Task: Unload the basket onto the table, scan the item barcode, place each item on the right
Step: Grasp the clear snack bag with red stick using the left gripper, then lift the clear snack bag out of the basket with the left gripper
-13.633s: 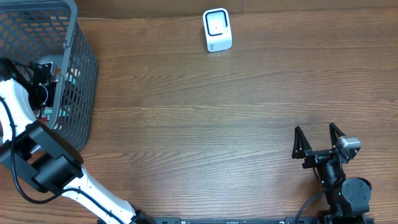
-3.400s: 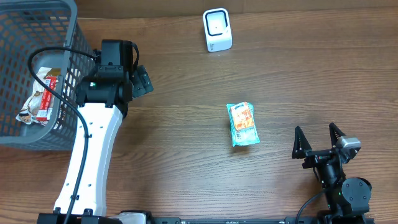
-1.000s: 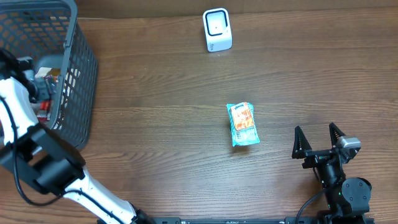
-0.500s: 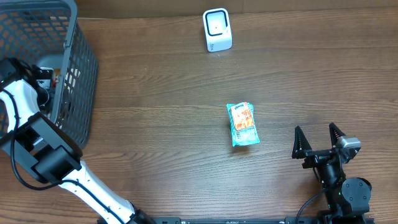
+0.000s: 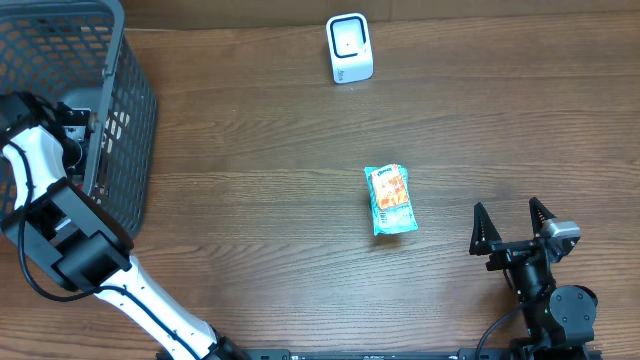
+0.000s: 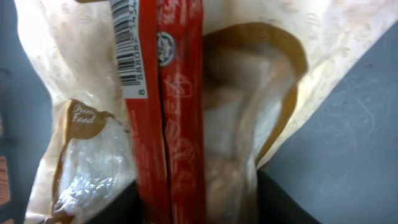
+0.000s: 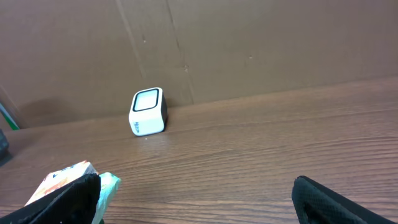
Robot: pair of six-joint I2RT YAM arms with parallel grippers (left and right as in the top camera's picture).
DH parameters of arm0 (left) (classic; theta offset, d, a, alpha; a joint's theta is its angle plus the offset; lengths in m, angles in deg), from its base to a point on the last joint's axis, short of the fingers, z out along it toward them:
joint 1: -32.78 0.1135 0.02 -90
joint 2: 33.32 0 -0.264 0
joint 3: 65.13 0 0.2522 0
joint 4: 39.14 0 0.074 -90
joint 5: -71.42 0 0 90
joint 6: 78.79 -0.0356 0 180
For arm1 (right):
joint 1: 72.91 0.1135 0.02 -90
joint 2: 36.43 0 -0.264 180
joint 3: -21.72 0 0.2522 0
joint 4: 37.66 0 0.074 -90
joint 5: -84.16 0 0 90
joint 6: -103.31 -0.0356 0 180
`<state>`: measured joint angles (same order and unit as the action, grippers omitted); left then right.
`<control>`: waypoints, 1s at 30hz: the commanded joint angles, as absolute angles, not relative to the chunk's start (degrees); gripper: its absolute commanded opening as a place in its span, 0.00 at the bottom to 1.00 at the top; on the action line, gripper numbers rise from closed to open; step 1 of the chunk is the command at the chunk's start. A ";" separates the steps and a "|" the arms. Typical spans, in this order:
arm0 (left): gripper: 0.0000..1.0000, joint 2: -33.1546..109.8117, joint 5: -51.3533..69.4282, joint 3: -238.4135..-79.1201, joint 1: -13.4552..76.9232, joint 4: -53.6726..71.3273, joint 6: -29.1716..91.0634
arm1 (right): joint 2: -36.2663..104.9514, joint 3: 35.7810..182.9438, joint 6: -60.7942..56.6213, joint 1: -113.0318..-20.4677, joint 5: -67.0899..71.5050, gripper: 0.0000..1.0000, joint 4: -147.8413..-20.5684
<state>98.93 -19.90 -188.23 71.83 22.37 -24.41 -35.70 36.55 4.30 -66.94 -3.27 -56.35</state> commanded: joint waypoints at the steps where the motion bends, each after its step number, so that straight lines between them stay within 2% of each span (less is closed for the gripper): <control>1: 0.24 103.52 -20.43 -186.96 72.18 23.92 -24.93 | -36.27 35.93 3.90 -67.20 -3.60 1.00 -56.06; 2: 0.13 103.52 -20.40 -186.96 72.14 24.09 -24.47 | -36.27 35.93 3.90 -67.20 -3.60 1.00 -56.06; 3: 0.08 103.50 -20.08 -186.96 72.14 24.09 -23.49 | -36.27 35.93 3.90 -67.20 -3.60 1.00 -56.06; 8: 0.08 102.62 -15.55 -189.13 72.05 24.16 -17.33 | -36.27 35.93 3.90 -67.20 -3.60 1.00 -56.06; 17: 0.05 96.57 -15.55 -197.02 71.46 26.04 -7.66 | -36.27 35.93 3.90 -67.20 -3.60 1.00 -56.06; 30: 0.06 73.94 -15.53 -198.33 66.13 21.14 6.17 | -36.27 35.93 3.90 -67.20 -3.60 1.00 -56.06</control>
